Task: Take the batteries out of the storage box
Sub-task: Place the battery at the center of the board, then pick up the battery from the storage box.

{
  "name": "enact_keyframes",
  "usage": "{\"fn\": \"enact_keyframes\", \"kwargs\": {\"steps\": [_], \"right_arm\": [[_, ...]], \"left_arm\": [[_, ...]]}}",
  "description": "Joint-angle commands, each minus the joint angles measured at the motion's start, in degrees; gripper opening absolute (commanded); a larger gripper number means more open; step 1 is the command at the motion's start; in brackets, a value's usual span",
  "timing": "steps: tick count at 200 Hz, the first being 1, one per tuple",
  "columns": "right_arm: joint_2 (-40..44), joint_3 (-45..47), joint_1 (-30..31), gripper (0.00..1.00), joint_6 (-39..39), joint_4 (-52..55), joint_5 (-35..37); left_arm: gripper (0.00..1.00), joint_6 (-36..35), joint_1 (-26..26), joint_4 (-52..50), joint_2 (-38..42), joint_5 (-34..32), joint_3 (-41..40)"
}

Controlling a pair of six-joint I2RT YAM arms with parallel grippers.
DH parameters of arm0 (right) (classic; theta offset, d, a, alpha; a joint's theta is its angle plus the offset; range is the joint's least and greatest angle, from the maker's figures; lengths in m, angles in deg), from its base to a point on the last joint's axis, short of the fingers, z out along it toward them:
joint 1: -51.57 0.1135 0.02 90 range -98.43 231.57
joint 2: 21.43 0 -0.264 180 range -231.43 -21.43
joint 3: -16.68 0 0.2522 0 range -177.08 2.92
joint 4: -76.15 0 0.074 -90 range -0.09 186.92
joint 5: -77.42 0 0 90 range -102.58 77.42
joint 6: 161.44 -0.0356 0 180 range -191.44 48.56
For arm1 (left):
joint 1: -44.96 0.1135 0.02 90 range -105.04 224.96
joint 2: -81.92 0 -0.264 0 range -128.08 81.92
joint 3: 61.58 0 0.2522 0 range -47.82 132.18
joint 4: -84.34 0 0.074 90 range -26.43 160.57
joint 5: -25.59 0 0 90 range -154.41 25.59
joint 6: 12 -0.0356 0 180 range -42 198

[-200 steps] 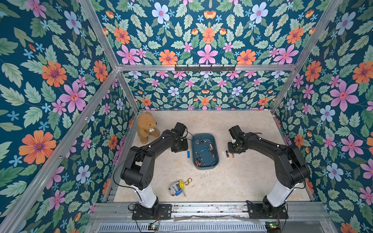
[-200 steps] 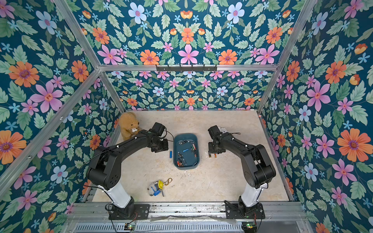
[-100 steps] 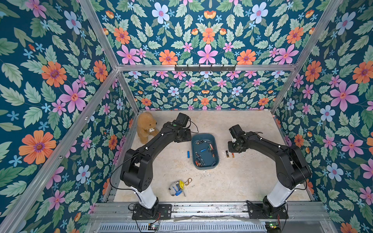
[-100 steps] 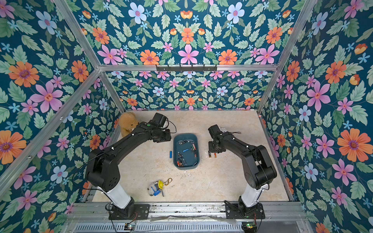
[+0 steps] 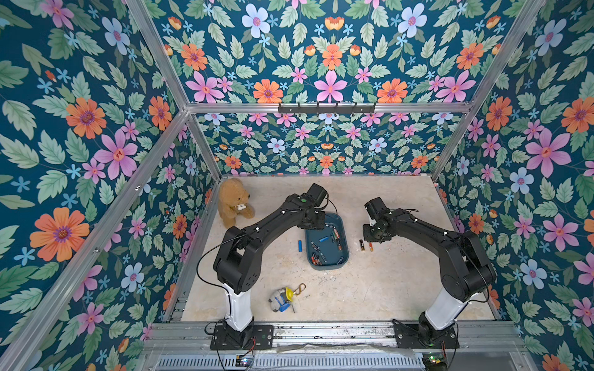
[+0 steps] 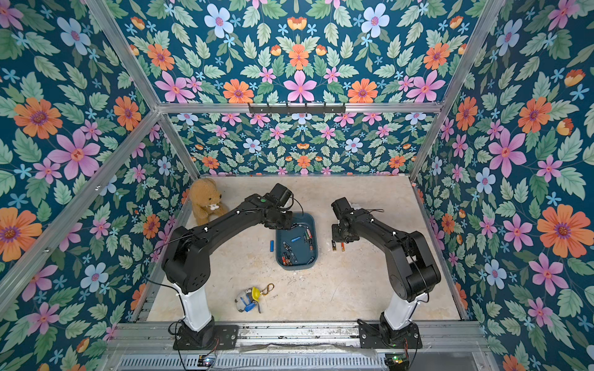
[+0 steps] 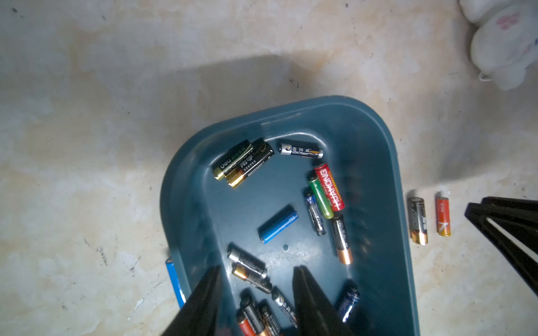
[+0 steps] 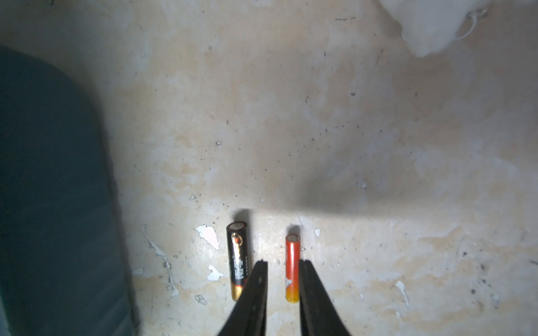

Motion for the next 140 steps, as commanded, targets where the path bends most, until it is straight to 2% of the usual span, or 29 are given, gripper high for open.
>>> {"fn": "enact_keyframes", "kwargs": {"steps": [1, 66, 140], "right_arm": [[0.57, -0.04, -0.01, 0.25, -0.24, 0.58, 0.57], [0.37, -0.35, -0.01, 0.25, -0.45, 0.77, 0.29], [0.22, -0.57, -0.01, 0.25, -0.63, 0.77, -0.02]], "left_arm": [[0.46, -1.17, -0.56, -0.1, -1.79, -0.34, 0.96], [0.46, -1.39, -1.69, 1.94, -7.21, 2.49, 1.59], [0.46, -0.74, -3.27, 3.49, -9.69, 3.5, 0.96]]}}
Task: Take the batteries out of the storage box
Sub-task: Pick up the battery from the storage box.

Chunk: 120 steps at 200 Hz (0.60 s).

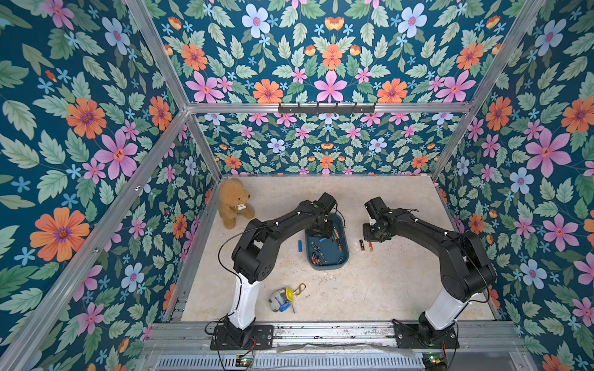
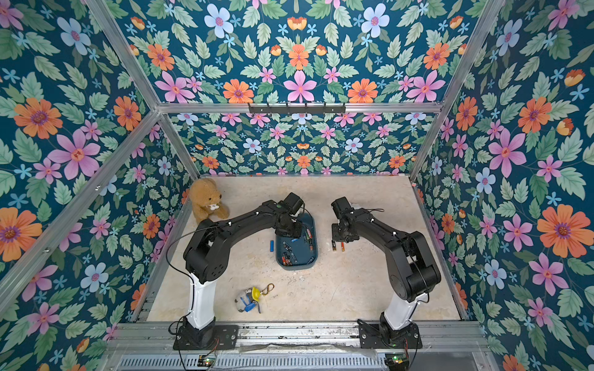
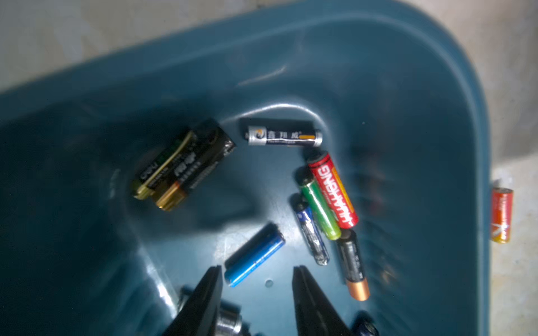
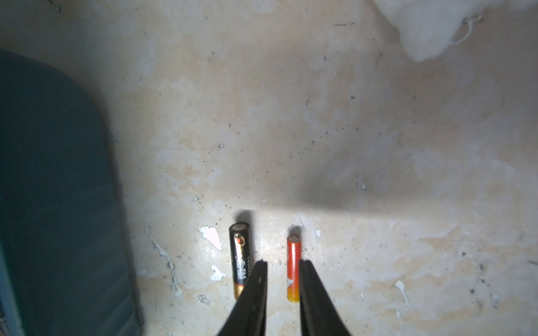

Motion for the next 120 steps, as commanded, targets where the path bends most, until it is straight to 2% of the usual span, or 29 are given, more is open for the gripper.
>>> {"fn": "enact_keyframes", "kwargs": {"steps": [1, 58, 120], "right_arm": [[0.23, -0.19, 0.01, 0.25, -0.39, 0.6, 0.05], [-0.02, -0.64, 0.01, 0.25, -0.59, 0.26, -0.63], [-0.08, -0.7, 0.03, 0.25, -0.41, 0.46, -0.42]], "left_arm": [[0.46, 0.17, -0.36, 0.6, -0.43, 0.22, -0.11], [0.44, 1.54, -0.62, 1.0, -0.7, -1.72, -1.75], [0.33, 2.29, -0.65, 1.66, -1.6, -2.75, -2.03]]}}
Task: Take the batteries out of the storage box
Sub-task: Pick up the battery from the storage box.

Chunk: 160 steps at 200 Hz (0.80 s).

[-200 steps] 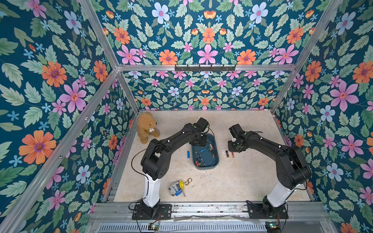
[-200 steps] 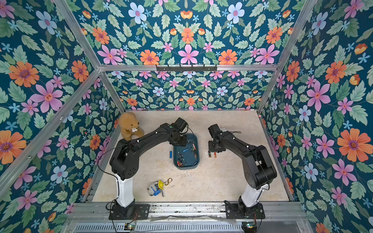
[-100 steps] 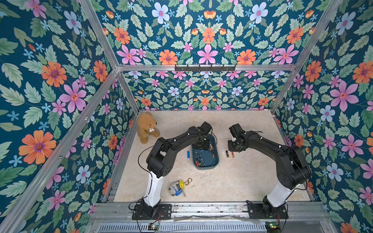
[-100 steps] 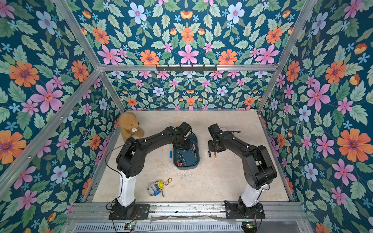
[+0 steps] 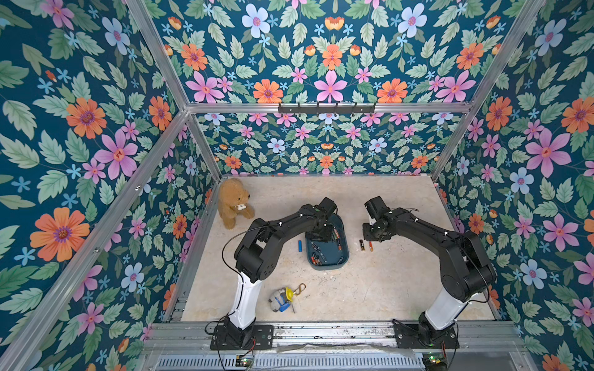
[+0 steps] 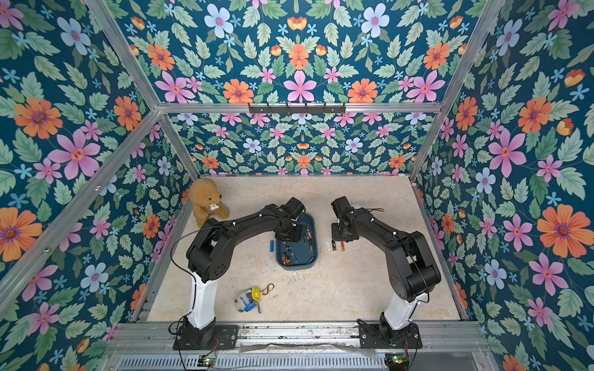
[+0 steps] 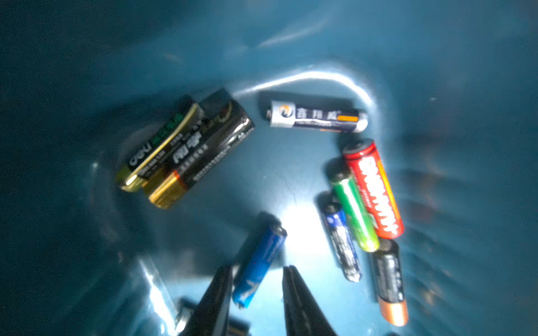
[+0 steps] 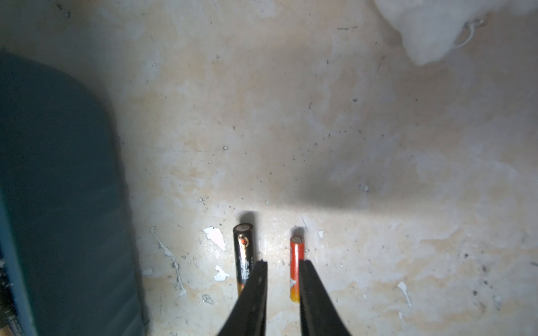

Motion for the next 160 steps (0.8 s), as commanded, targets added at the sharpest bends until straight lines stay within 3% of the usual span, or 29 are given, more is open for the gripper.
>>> {"fn": "enact_keyframes", "kwargs": {"steps": [1, 71, 160], "right_arm": [[-0.04, -0.36, 0.02, 0.25, -0.28, 0.46, -0.02], [-0.14, -0.49, 0.01, 0.25, -0.27, 0.42, -0.3], [0.01, -0.62, 0.06, 0.25, -0.19, 0.48, -0.39]], "left_arm": [[0.33, 0.72, -0.03, 0.59, -0.33, -0.96, 0.24], [0.2, 1.02, -0.05, 0.5, -0.2, -0.82, 0.21], [0.15, 1.52, 0.02, 1.02, 1.92, 0.45, 0.83]]}}
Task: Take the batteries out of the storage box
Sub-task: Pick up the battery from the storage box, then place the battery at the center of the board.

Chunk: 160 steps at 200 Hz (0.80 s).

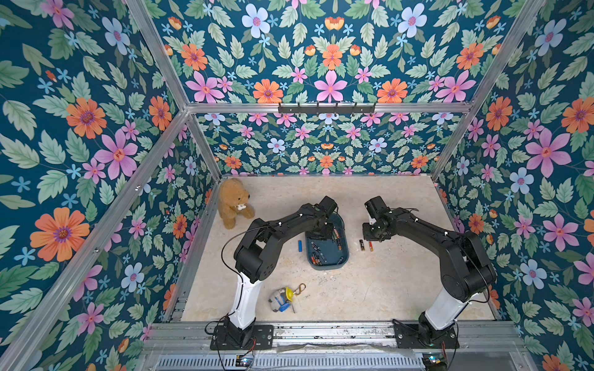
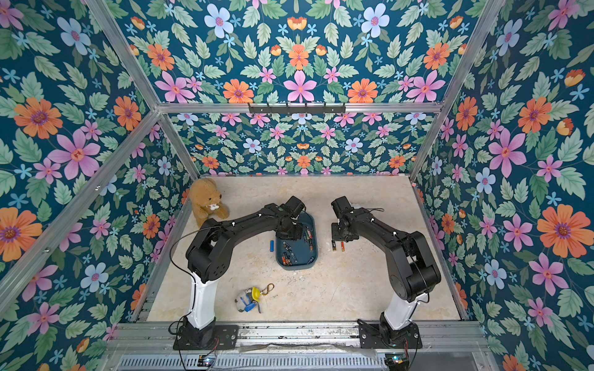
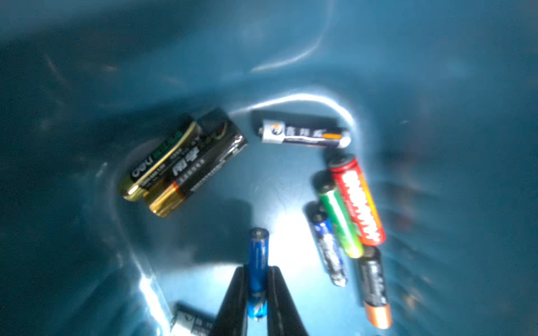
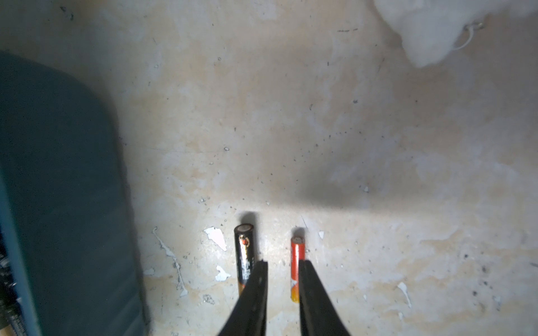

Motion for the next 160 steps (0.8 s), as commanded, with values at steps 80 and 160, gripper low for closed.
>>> {"fn": "enact_keyframes", "kwargs": {"steps": [80, 160], "right_arm": [[-0.24, -1.26, 0.09, 0.25, -0.62, 0.42, -0.94], [-0.62, -1.24, 0.19, 0.25, -0.8, 0.27, -1.15]], "left_arm": [[0.15, 0.95, 1.67, 0.64, 7.51, 0.78, -1.52], [0.16, 0.85, 6.52, 0.55, 16.79, 0.57, -7.87]]}}
